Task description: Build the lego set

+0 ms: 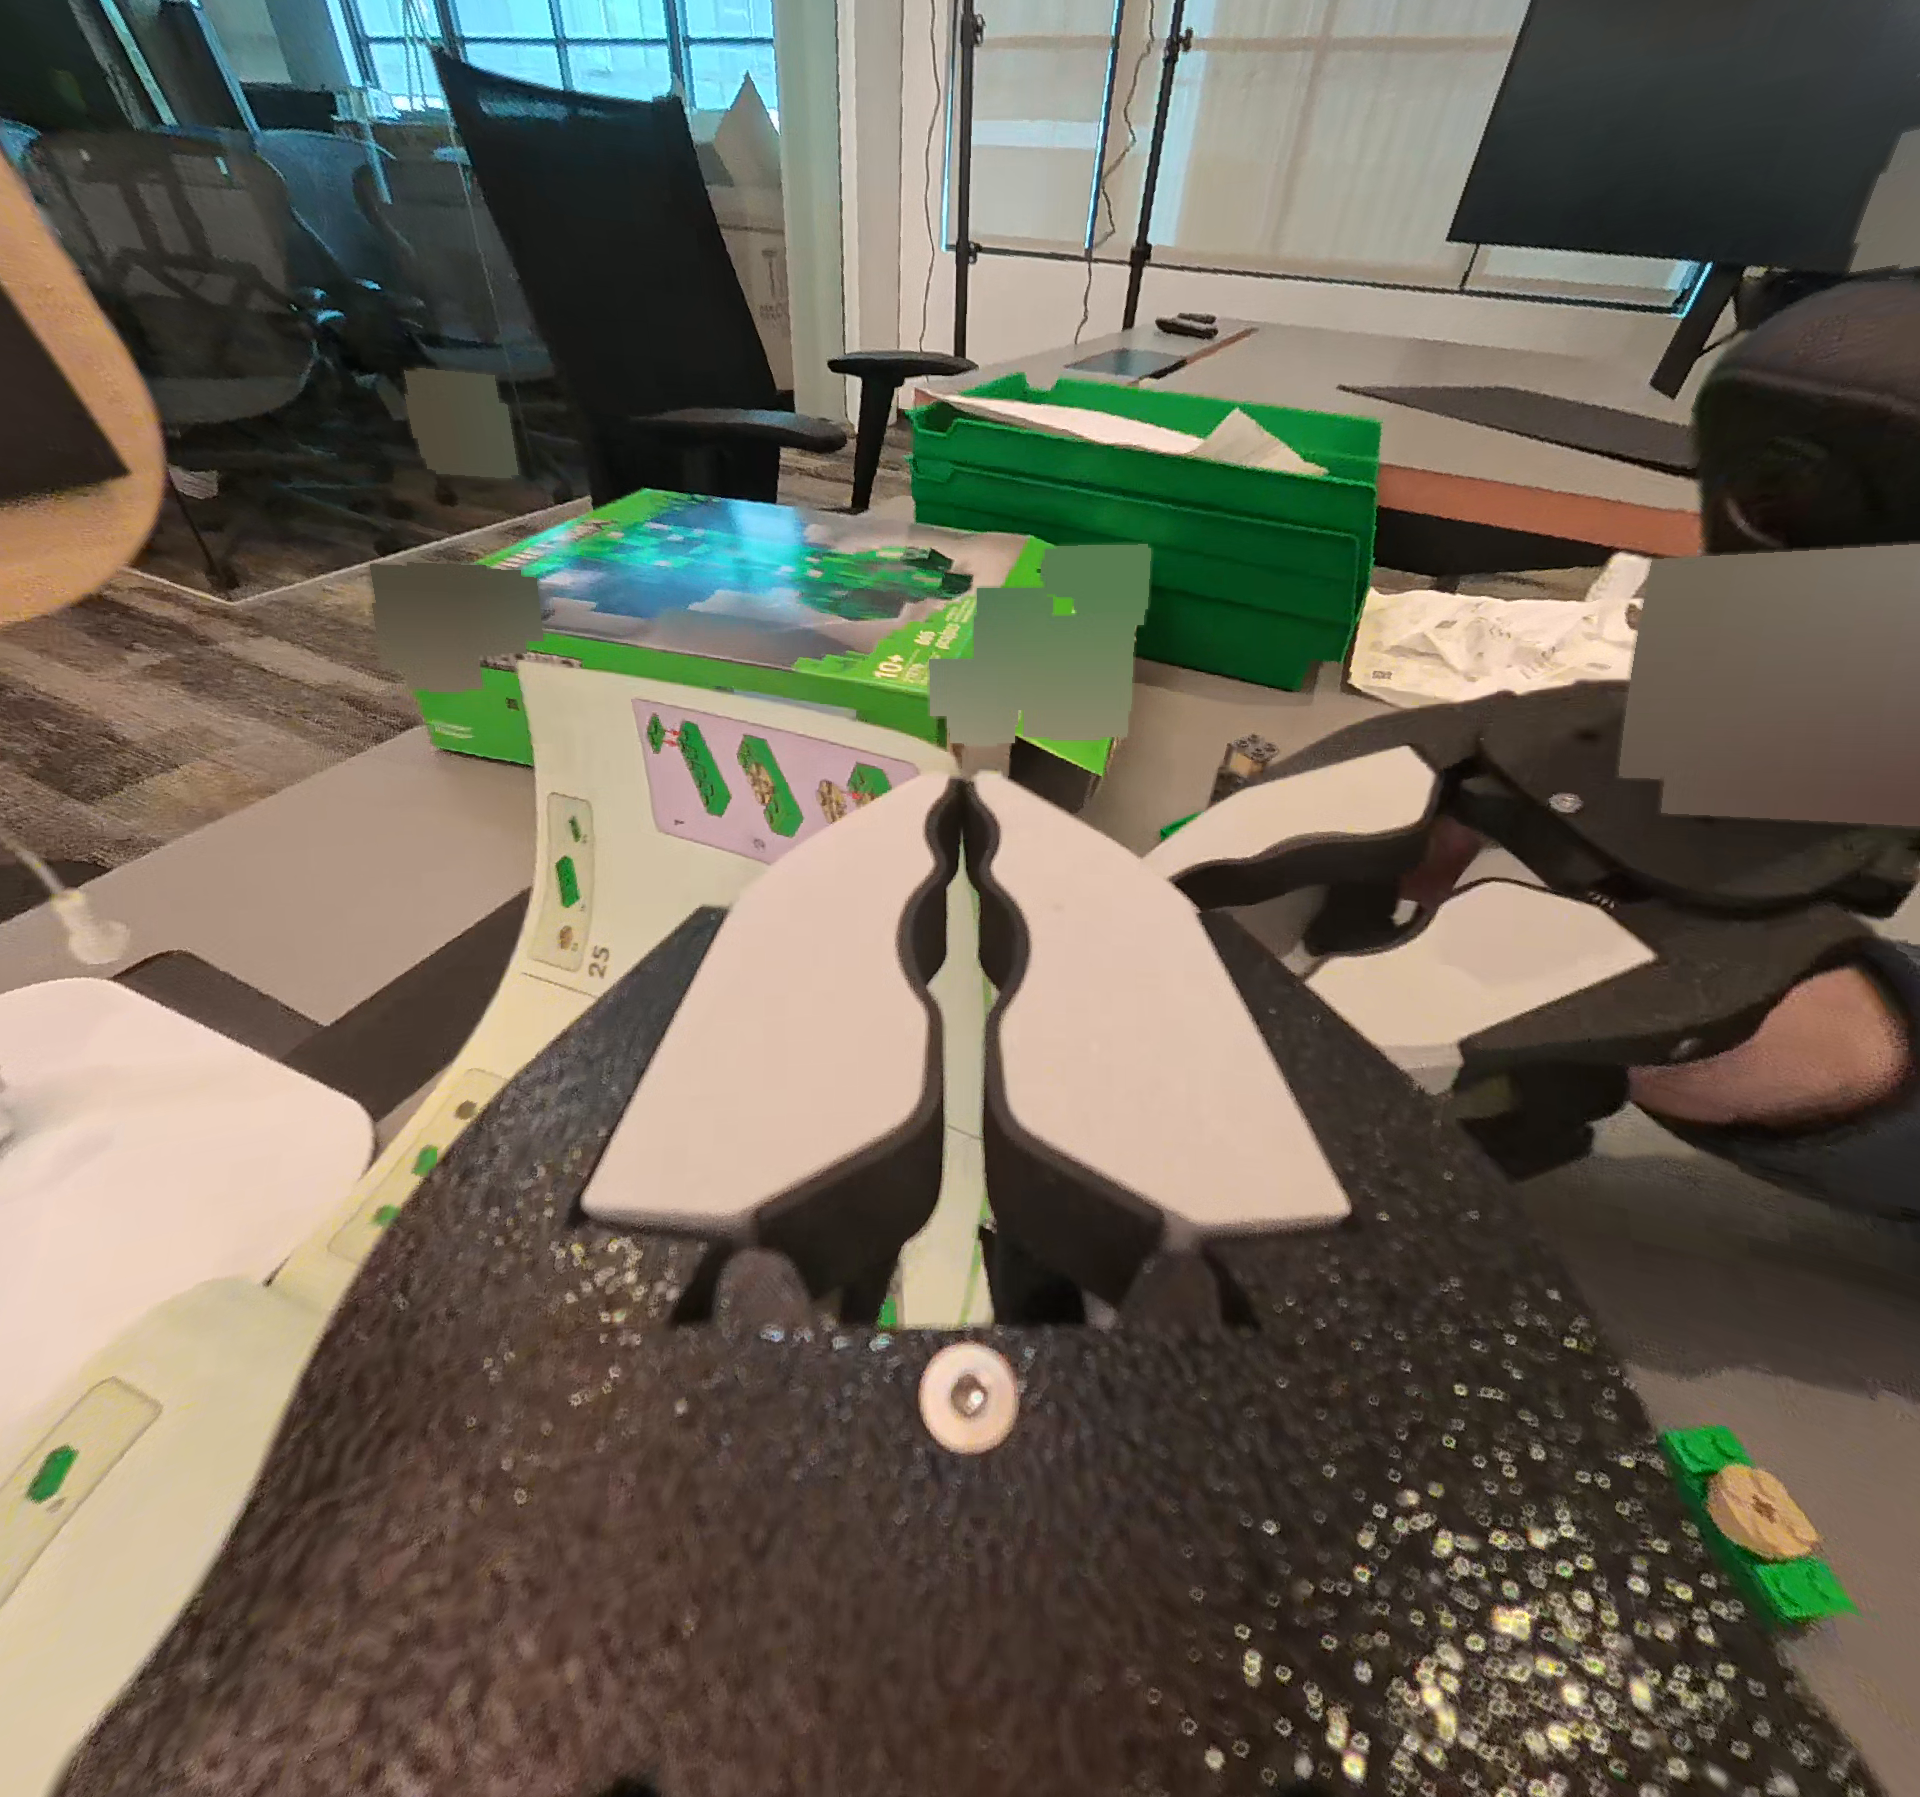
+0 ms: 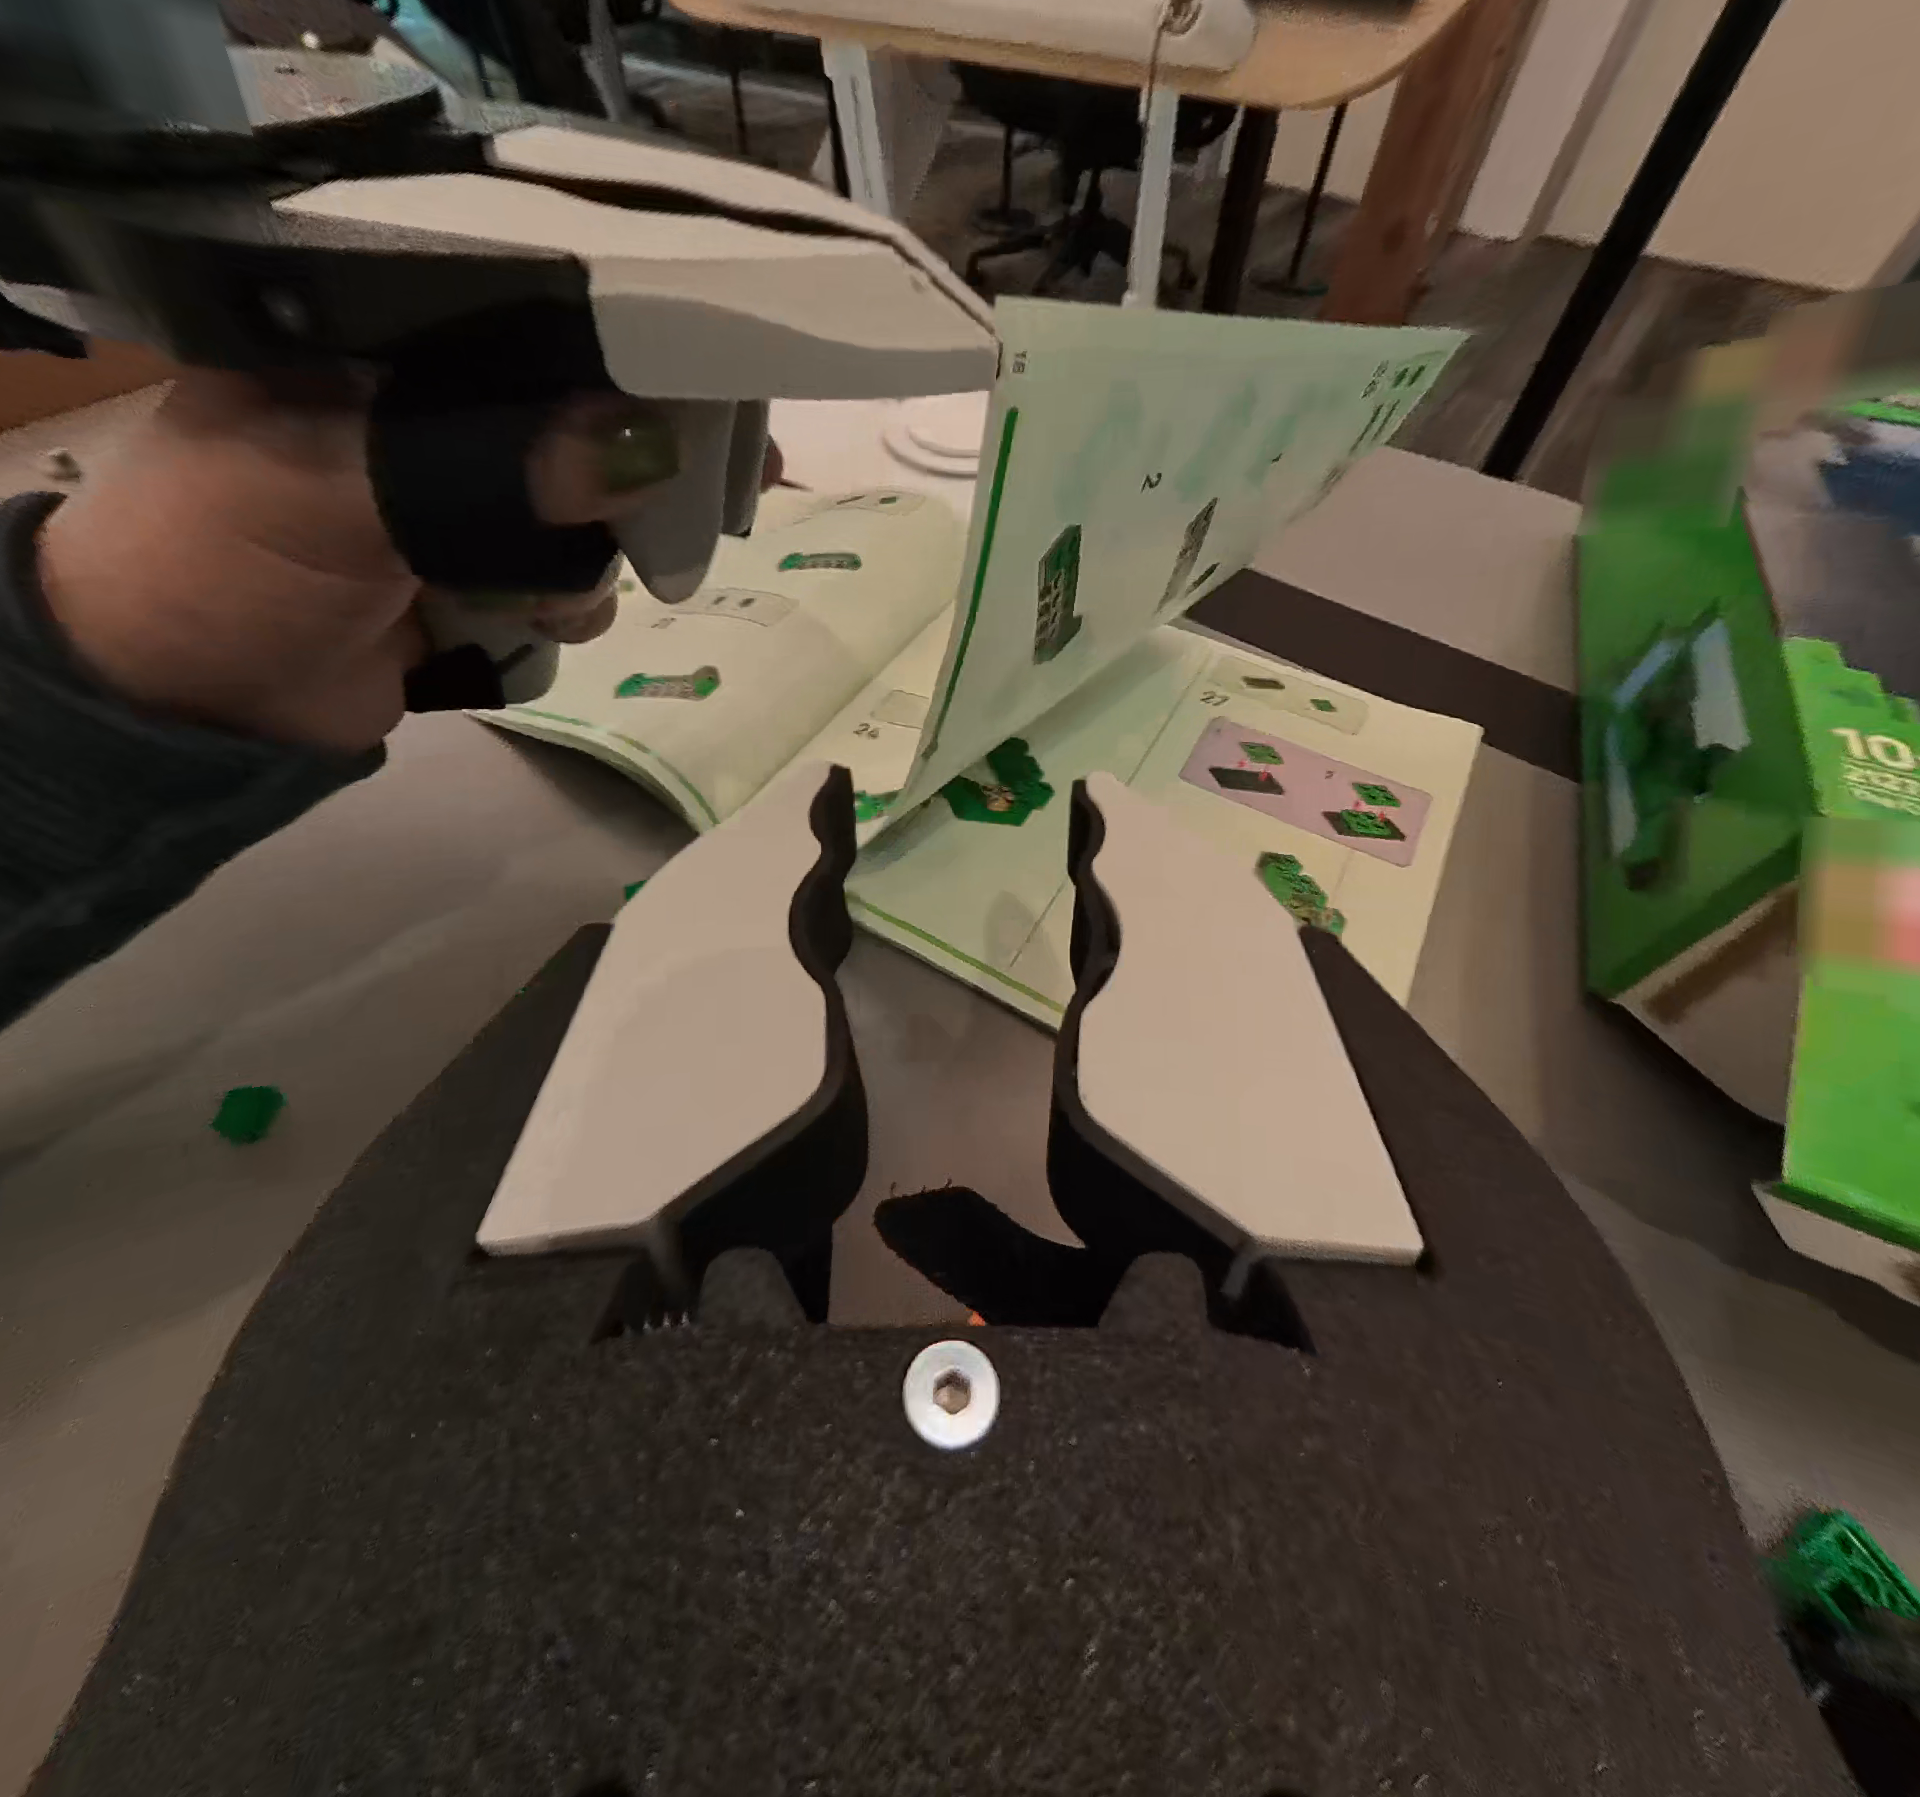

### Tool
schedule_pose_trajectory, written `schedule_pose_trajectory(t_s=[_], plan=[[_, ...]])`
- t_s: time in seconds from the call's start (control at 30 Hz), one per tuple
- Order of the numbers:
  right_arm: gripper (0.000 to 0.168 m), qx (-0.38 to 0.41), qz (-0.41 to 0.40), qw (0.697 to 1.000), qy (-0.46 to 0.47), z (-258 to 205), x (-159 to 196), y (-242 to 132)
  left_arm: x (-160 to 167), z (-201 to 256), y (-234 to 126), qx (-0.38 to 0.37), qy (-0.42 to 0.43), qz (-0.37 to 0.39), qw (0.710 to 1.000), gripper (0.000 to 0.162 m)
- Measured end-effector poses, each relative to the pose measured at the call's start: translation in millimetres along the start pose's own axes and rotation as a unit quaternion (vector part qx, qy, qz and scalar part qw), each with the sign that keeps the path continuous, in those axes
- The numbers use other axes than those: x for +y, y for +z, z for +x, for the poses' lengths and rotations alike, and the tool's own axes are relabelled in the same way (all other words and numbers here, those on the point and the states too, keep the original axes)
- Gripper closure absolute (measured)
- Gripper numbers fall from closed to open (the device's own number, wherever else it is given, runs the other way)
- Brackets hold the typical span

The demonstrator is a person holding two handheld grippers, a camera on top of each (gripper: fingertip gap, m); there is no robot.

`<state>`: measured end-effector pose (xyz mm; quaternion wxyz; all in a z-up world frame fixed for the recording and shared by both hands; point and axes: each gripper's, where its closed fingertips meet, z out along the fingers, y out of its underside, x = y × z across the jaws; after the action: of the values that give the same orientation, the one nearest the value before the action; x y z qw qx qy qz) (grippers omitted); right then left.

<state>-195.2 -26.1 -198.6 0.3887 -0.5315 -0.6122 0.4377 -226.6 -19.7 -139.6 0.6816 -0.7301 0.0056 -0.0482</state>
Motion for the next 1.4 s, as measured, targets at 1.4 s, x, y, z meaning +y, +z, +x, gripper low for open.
schedule_pose_trajectory(t_s=[1.4], plan=[[0.168, 0.191, 0.125, 0.973, -0.041, 11, -35, 43, -43, -21, -58, 0.013, -0.04, 0.087, 0.995, 0.159]])
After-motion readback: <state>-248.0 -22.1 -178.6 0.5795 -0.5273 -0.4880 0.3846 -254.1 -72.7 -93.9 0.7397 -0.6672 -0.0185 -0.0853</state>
